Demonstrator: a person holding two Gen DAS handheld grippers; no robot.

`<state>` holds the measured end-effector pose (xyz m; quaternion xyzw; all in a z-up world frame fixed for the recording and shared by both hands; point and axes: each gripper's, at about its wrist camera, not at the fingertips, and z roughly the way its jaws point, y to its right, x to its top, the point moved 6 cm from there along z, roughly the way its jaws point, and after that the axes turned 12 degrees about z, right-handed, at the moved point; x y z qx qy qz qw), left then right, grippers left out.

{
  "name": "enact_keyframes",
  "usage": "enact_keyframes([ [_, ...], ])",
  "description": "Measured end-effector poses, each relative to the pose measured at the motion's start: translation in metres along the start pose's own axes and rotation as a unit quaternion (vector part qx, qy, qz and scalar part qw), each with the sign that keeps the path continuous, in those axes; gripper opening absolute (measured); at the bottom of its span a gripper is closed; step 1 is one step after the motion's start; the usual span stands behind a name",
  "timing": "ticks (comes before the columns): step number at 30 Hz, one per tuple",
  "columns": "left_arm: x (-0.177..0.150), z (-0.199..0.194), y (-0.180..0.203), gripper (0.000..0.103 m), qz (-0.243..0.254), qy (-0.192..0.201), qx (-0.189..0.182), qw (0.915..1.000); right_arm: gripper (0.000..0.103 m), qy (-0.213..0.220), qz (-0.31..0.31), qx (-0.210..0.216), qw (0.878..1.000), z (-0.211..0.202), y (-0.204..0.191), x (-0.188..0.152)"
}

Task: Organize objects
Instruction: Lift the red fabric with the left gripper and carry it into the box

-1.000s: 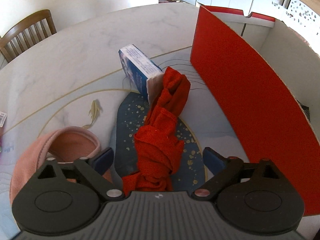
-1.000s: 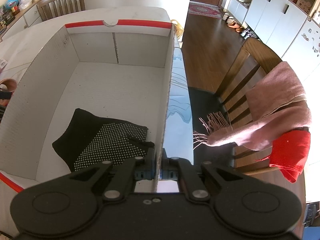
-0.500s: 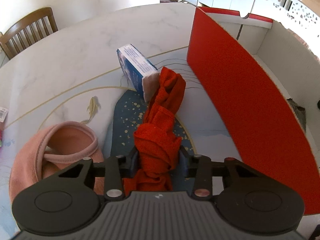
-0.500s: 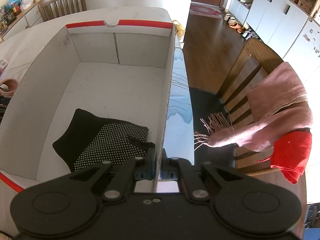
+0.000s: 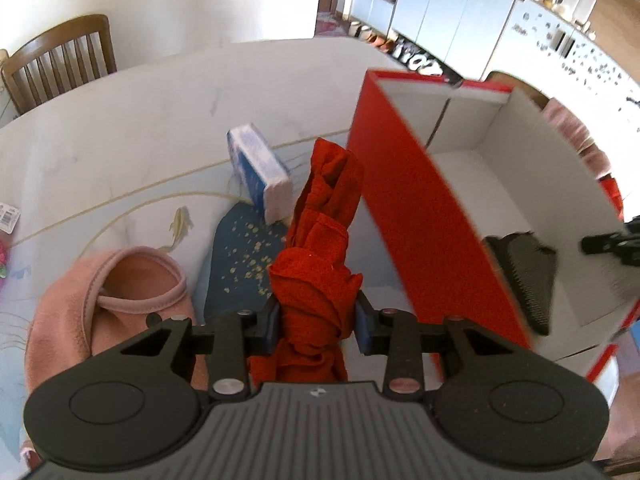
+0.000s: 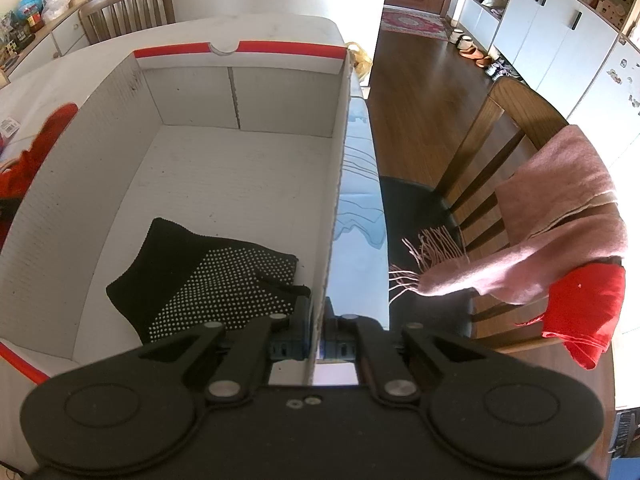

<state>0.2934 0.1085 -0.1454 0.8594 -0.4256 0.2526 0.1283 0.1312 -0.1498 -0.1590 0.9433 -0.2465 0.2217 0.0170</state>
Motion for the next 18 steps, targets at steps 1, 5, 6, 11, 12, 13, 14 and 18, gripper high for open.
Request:
enact_keyframes([
  [1, 0.002, -0.005, 0.001, 0.034, 0.0, 0.003, -0.001, 1.0, 0.004, 0.0, 0.0, 0.0, 1.0, 0.0, 0.0, 0.0],
  [5, 0.01, -0.028, 0.008, 0.034, 0.002, 0.017, -0.012, 0.9998, 0.004, 0.0, -0.002, 0.002, 1.0, -0.001, 0.0, 0.0],
  [6, 0.013, -0.034, 0.009, 0.034, 0.003, 0.02, -0.015, 0.9997, 0.004, 0.0, -0.002, 0.002, 1.0, -0.001, 0.0, 0.0],
  [11, 0.026, -0.053, 0.017, 0.034, -0.005, 0.031, -0.029, 0.9991, 0.004, 0.001, -0.002, 0.005, 1.0, -0.001, 0.0, 0.001],
  [12, 0.03, -0.056, 0.019, 0.034, -0.007, 0.034, -0.032, 0.9989, 0.004, 0.002, -0.001, 0.006, 1.0, -0.001, 0.0, 0.001],
  [13, 0.033, -0.058, 0.022, 0.034, -0.008, 0.035, -0.036, 0.9987, 0.004, 0.002, -0.002, 0.007, 1.0, -0.001, 0.0, 0.001],
  [14, 0.037, -0.059, 0.026, 0.034, -0.007, 0.038, -0.042, 0.9984, 0.004, 0.002, -0.003, 0.007, 1.0, -0.001, 0.0, 0.001],
  [18, 0.055, -0.065, 0.045, 0.034, 0.007, 0.046, -0.055, 0.9974, 0.004, 0.002, -0.004, 0.009, 1.0, -0.001, 0.001, 0.0],
])
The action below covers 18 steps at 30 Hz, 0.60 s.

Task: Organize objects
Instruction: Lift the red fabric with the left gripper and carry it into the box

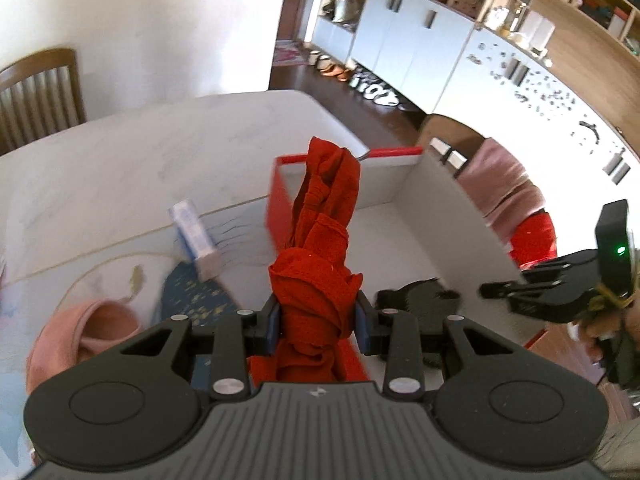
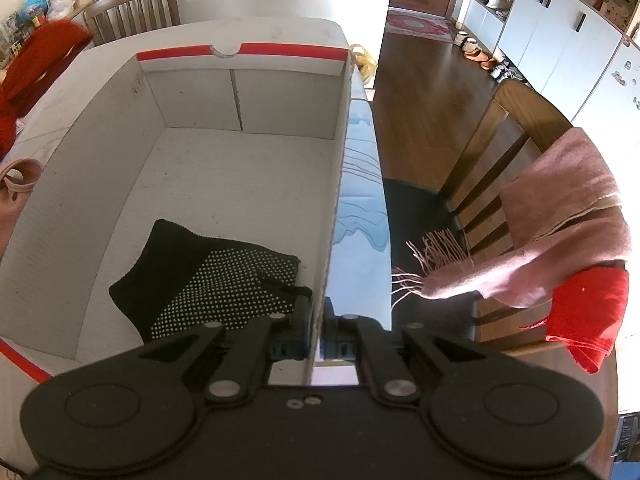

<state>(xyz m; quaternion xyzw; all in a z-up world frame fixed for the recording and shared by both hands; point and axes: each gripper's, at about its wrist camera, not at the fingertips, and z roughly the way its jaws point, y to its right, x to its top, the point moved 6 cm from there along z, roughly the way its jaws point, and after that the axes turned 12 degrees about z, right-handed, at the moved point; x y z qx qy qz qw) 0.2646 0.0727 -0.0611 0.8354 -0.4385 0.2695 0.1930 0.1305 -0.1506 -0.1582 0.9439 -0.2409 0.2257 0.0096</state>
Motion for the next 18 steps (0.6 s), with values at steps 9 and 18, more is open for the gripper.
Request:
enact_keyframes([
  [9, 0.034, 0.029, 0.038, 0.034, 0.022, -0.011, -0.015, 0.9996, 0.005, -0.001, -0.003, 0.002, 1.0, 0.001, 0.001, 0.0],
  [18, 0.047, 0.091, 0.061, 0.034, 0.046, -0.069, 0.004, 0.9966, 0.005, -0.003, -0.002, 0.01, 1.0, 0.001, 0.002, 0.0],
])
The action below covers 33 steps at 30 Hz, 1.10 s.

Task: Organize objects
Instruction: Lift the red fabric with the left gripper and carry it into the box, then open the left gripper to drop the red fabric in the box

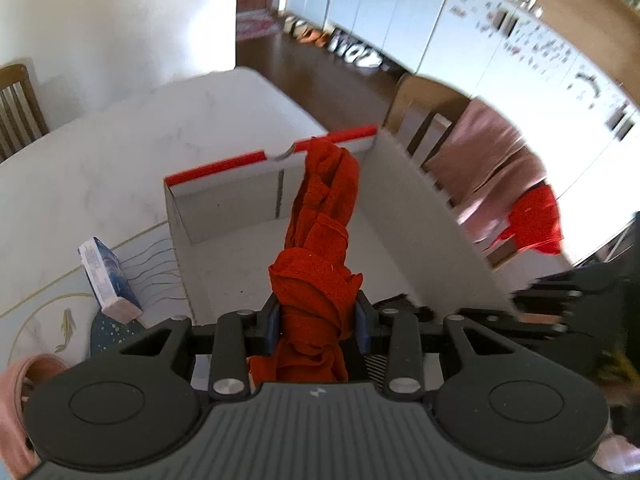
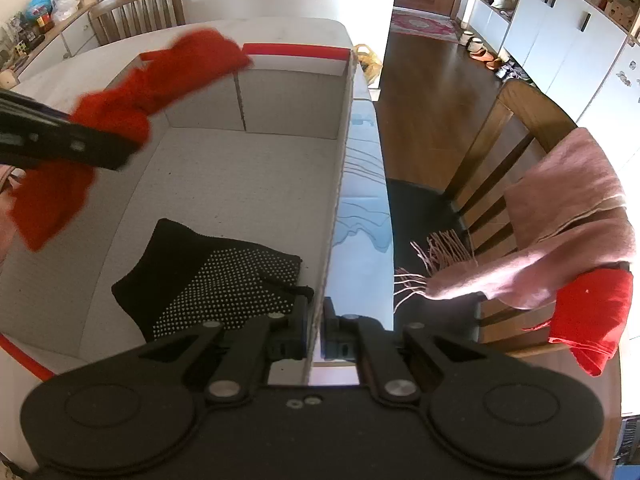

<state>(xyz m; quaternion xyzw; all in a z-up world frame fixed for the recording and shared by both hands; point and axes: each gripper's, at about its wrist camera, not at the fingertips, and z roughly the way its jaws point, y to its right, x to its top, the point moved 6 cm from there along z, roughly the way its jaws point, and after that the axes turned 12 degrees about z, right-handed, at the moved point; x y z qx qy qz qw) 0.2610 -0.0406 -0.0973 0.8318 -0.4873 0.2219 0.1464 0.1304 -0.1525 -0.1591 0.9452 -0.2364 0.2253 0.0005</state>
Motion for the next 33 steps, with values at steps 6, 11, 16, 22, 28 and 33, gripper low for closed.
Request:
enact_keyframes([
  [6, 0.004, 0.041, 0.003, 0.034, 0.024, -0.044, 0.035, 0.9981, 0.005, -0.001, 0.001, 0.005, 1.0, 0.001, 0.001, 0.0],
  [11, 0.004, 0.068, 0.003, 0.034, 0.044, -0.075, 0.05, 0.995, 0.006, -0.002, 0.0, 0.007, 1.0, 0.001, 0.001, 0.001],
  [16, 0.0, 0.091, 0.003, 0.035, 0.061, -0.106, 0.053, 0.9911, 0.006, -0.002, 0.004, 0.009, 1.0, 0.001, 0.002, 0.0],
  [22, -0.006, 0.101, 0.006, 0.035, 0.064, -0.12, 0.044, 0.9897, 0.006, -0.003, 0.005, 0.009, 1.0, 0.001, 0.002, 0.0],
  [28, -0.008, 0.105, 0.006, 0.038, 0.059, -0.126, 0.043, 0.9893, 0.006, -0.005, 0.007, 0.008, 1.0, 0.003, 0.003, 0.0],
  [33, -0.003, 0.108, 0.002, 0.056, 0.064, -0.116, 0.044, 0.9903, 0.006, -0.005, 0.01, 0.008, 1.0, 0.003, 0.003, 0.001],
])
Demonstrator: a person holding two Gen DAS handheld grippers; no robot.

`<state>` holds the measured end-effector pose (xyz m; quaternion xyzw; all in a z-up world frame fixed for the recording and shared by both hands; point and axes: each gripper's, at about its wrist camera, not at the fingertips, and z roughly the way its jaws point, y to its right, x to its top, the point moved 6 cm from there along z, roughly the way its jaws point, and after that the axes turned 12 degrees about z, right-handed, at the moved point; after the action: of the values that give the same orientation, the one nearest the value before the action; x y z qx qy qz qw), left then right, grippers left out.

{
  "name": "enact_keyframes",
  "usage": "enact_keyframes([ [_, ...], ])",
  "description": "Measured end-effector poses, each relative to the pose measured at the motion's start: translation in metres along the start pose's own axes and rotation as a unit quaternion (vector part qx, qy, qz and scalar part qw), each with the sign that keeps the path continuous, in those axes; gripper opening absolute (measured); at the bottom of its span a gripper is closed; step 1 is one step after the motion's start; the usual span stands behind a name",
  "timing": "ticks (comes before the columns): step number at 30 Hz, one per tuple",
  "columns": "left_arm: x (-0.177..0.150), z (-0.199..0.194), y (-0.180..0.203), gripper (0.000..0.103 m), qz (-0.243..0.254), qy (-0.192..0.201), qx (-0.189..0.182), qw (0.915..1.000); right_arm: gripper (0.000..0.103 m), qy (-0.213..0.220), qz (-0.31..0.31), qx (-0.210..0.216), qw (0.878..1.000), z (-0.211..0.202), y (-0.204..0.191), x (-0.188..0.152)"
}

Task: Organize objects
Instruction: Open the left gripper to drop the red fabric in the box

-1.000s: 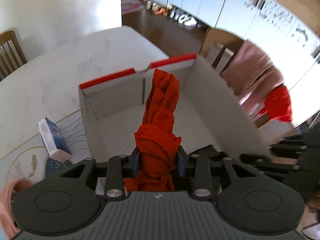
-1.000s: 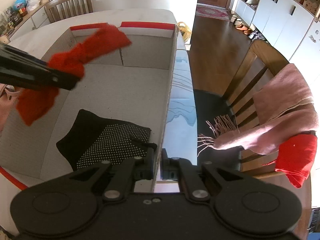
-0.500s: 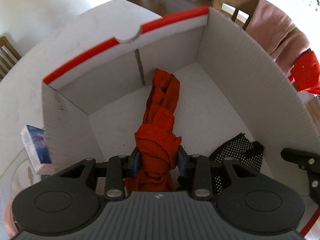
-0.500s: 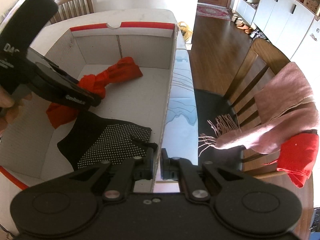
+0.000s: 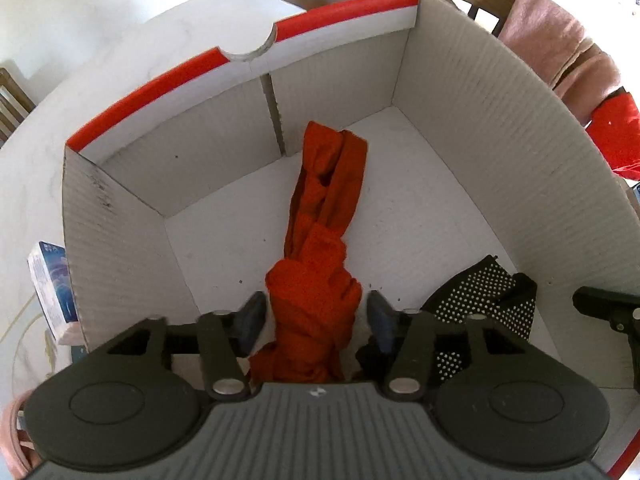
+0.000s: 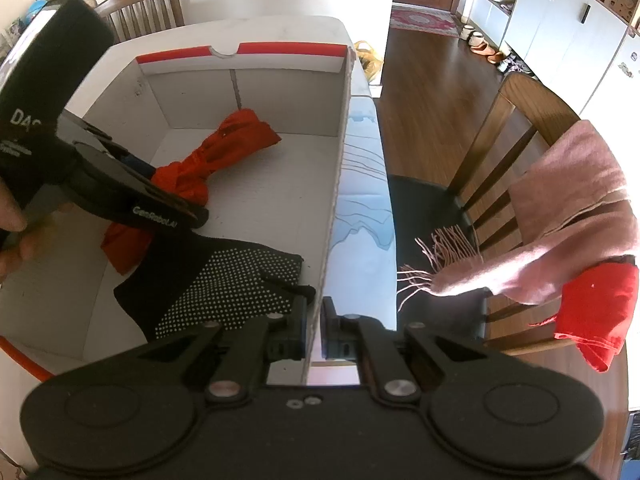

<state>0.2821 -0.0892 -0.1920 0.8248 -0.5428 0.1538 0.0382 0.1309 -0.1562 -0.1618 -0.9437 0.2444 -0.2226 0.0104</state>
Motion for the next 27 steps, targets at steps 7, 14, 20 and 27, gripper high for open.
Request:
enact_keyframes([
  [7, 0.0, -0.012, 0.0, 0.06, -0.005, 0.019, -0.008, 0.9998, 0.005, 0.0, 0.003, 0.0, 1.0, 0.0, 0.001, 0.0],
  [14, -0.005, -0.034, 0.001, 0.06, -0.006, 0.043, -0.018, 0.9989, 0.005, 0.001, 0.0, -0.004, 1.0, 0.0, 0.0, -0.001],
  [20, -0.011, -0.064, 0.0, 0.06, -0.01, 0.07, -0.021, 0.9973, 0.005, 0.001, -0.005, -0.008, 1.0, 0.0, -0.002, 0.0],
  [27, -0.024, -0.098, -0.003, 0.06, -0.019, 0.1, -0.027, 0.9945, 0.005, 0.001, -0.009, -0.013, 1.0, 0.0, -0.004, -0.001],
])
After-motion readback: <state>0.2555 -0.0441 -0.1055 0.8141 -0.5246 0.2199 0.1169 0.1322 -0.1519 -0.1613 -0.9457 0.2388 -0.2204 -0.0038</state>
